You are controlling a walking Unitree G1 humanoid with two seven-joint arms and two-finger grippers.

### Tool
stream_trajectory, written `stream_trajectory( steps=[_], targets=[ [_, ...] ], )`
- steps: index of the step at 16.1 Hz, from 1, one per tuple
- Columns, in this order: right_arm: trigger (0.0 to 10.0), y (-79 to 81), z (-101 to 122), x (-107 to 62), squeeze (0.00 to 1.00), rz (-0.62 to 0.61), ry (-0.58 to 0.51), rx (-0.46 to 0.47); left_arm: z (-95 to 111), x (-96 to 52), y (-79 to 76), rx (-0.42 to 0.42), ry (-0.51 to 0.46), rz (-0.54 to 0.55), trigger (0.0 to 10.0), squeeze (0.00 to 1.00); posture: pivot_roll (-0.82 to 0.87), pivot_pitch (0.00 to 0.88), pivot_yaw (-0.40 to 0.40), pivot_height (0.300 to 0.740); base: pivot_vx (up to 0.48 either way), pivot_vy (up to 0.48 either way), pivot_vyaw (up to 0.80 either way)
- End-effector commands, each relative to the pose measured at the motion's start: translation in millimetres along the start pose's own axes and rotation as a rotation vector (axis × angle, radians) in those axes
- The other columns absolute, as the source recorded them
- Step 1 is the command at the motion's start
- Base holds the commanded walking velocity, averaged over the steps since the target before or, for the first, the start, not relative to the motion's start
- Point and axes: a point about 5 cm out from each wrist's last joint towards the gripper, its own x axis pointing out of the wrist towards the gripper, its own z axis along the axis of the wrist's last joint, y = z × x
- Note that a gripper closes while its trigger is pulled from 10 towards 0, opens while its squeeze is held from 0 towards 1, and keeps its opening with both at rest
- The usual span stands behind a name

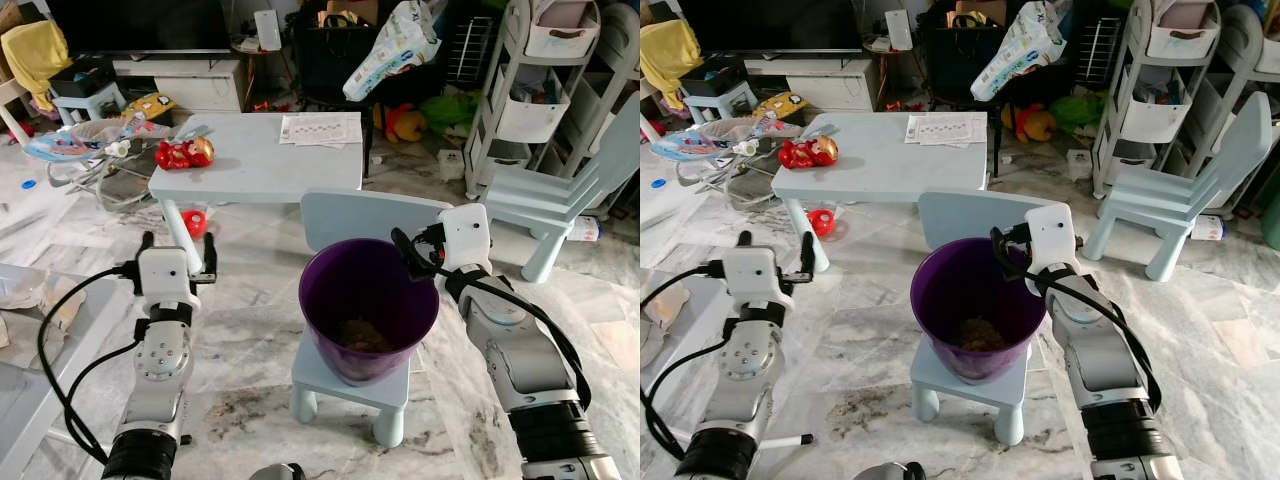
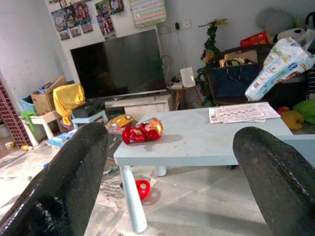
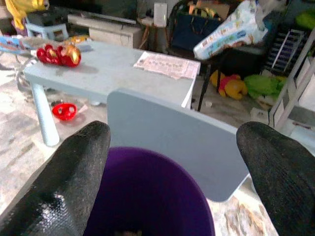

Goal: Picking trash to rubbish bin

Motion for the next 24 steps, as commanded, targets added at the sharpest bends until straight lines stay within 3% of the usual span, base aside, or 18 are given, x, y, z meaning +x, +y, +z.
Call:
stream_trajectory(
  steps=[1, 2, 3, 12, 16, 18, 24],
  targets=[
    [10.0, -2.6, 6, 3.9, 0.0, -0.017, -0.036, 0.005, 5, -1.6, 0.3, 0.015, 0.0, 0.006, 10.0, 1.0, 0.01, 0.026, 0.028, 0.74, 0.0, 0.0, 0.0],
    [10.0, -2.6, 6, 3.9, 0.0, -0.017, -0.036, 0.005, 5, -1.6, 0.3, 0.015, 0.0, 0.006, 10.0, 1.0, 0.01, 0.026, 0.028, 0.74, 0.0, 0.0, 0.0],
    [10.0, -3.1, 7, 4.6, 0.0, -0.022, -0.047, 0.001, 8, -2.1, -0.3, 0.014, -0.002, 0.0, 10.0, 0.0, 0.02, 0.026, 0.029, 0.74, 0.0, 0.0, 0.0],
    [10.0, -3.6, 16, 12.6, 0.0, -0.033, -0.115, -0.019, 43, 0.5, -6.0, -0.049, 0.001, -0.003, 10.0, 0.0, 0.02, 0.049, 0.029, 0.74, 0.0, 0.0, 0.8],
    [10.0, -6.5, 18, 14.0, 0.0, -0.041, -0.129, -0.022, 45, -6.8, -10.7, -0.074, 0.049, -0.001, 10.0, 0.0, 0.02, 0.058, 0.029, 0.74, 0.0, 0.0, 0.8],
    [10.0, -5.5, 19, 15.1, 0.0, -0.04, -0.132, -0.021, 45, -7.2, -11.7, -0.038, 0.036, 0.001, 10.0, 0.0, 0.02, 0.057, 0.026, 0.74, 0.0, 0.0, 0.8],
    [10.0, -1.3, 22, 16.5, 0.0, -0.019, -0.154, -0.027, 47, -8.0, -12.9, -0.043, 0.053, 0.017, 10.0, 0.0, 0.02, 0.057, 0.022, 0.74, 0.0, 0.0, 0.8]
  ],
)
